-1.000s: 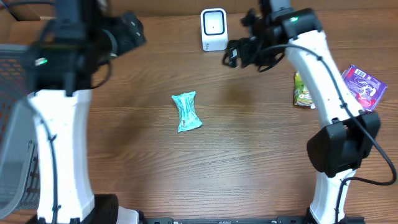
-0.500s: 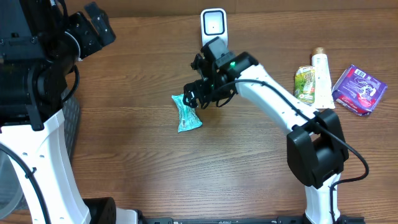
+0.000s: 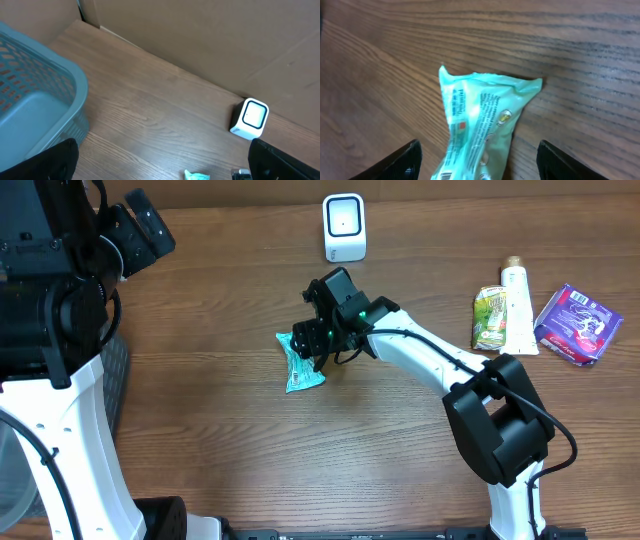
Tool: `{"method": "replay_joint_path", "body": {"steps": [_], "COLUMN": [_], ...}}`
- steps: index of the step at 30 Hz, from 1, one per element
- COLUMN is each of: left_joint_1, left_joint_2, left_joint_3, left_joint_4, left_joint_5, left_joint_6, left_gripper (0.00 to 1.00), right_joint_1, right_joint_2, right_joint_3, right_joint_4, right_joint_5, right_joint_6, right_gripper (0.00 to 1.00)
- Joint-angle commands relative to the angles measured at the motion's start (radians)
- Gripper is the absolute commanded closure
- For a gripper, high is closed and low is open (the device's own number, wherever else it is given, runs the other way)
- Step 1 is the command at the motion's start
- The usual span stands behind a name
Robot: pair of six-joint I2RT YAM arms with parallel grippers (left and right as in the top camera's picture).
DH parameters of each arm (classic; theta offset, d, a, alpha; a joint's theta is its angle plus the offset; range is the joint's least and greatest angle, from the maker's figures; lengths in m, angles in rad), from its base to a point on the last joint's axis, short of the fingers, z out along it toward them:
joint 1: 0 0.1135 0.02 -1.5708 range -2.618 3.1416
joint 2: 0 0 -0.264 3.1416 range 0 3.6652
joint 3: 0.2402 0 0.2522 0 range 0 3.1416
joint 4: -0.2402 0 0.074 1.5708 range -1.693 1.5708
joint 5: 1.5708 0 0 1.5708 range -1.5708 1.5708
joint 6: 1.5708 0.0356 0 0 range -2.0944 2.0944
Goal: Scan the item barcode
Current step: 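Lower right gripper onto the mint-green wipes pack and grasp it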
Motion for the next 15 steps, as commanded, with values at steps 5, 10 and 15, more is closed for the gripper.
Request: {"method": "replay_joint_path", "body": {"steps": [5,10,15], "left_joint_1": [0.004,0.004,0.004], "left_joint_2": [0.008,0.008,0.008], "left_joint_3": [0.006,0.006,0.006], "left_joint_4": [0.0,0.0,0.0], "left_joint_5": [-0.02,-0.02,-0.02], "left_joint_6": [0.022,0.022,0.022], "left_gripper": [0.0,0.0,0.0], "right_joint_1": [-0.002,-0.002,-0.002], "right_joint_2": [0.006,0.029,0.051], "right_joint_3": [-0.058,-0.062,-0.062], "right_joint_4": [0.085,0.082,0.084], "right_joint_5": [0.013,0.013,0.013], "right_joint_6": [0.026,0.026,0.026], "right_gripper": [0.26,0.26,0.26]}}
